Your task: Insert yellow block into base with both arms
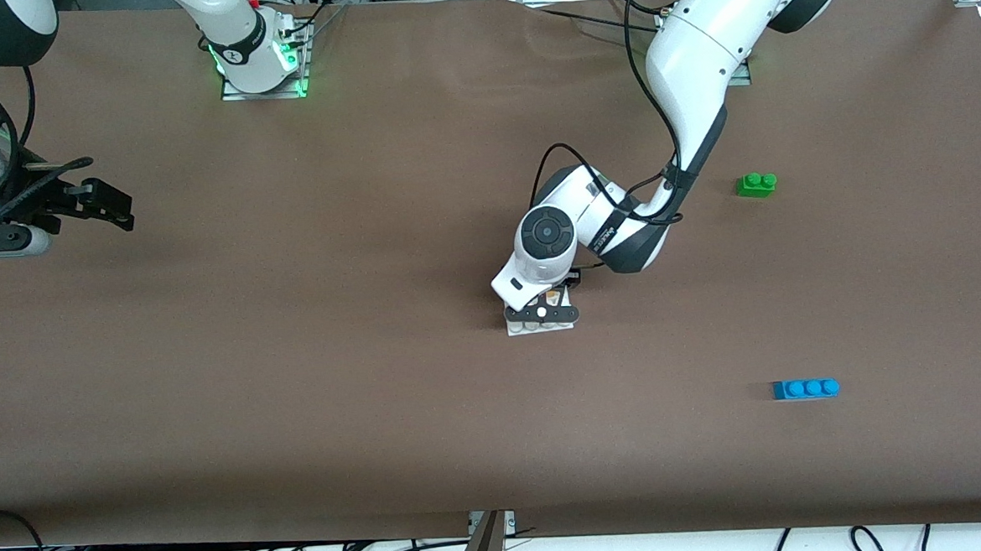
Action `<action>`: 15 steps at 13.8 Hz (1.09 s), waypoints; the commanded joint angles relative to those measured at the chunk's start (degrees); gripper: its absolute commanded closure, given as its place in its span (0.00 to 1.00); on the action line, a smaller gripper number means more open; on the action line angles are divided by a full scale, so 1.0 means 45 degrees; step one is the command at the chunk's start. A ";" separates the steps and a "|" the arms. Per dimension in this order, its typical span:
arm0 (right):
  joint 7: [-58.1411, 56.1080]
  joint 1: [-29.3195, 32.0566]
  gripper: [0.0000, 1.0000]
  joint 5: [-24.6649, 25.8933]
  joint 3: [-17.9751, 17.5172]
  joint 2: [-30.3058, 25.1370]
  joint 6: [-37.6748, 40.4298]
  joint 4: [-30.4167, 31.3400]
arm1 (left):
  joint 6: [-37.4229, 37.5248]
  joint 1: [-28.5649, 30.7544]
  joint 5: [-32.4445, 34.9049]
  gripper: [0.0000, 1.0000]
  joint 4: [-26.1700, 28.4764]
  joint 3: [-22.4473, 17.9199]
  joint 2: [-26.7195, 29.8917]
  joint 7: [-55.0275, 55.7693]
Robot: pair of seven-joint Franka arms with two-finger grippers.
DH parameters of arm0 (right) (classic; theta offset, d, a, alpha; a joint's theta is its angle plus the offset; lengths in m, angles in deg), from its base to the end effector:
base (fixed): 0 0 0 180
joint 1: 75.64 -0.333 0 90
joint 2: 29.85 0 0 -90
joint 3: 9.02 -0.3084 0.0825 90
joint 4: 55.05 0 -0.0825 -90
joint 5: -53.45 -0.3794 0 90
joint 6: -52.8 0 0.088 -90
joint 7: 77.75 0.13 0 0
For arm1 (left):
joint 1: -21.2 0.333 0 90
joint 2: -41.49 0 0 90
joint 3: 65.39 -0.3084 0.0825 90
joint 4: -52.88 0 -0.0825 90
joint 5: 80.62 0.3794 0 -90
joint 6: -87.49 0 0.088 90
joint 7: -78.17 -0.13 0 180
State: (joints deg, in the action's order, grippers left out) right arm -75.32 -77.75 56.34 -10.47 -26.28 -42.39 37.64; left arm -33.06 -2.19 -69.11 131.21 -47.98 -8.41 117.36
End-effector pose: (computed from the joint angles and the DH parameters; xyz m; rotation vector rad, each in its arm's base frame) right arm 0.5725 0.0291 0.5448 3.0917 0.0382 -0.0249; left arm 0.5720 -0.4257 0.1766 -3.1278 0.0737 0.1806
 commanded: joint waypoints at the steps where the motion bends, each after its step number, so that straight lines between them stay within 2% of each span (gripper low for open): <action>1: 0.0142 0.0002 0.00 -0.0156 -0.0029 0.0084 0.0255 -0.0266 | 0.0207 -0.0076 0.0000 0.88 -0.0474 -0.0178 -0.0376 -0.0292; 15: 0.0123 0.0021 0.00 -0.0234 -0.0010 0.0084 0.0294 -0.0246 | -0.0221 -0.0212 0.0000 0.90 -0.0474 -0.0178 -0.0454 -0.0331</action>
State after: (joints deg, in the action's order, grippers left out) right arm -75.31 -77.75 55.99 -10.47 -26.17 -42.26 37.64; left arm -33.26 -2.17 -69.11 131.01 -48.21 -8.49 117.18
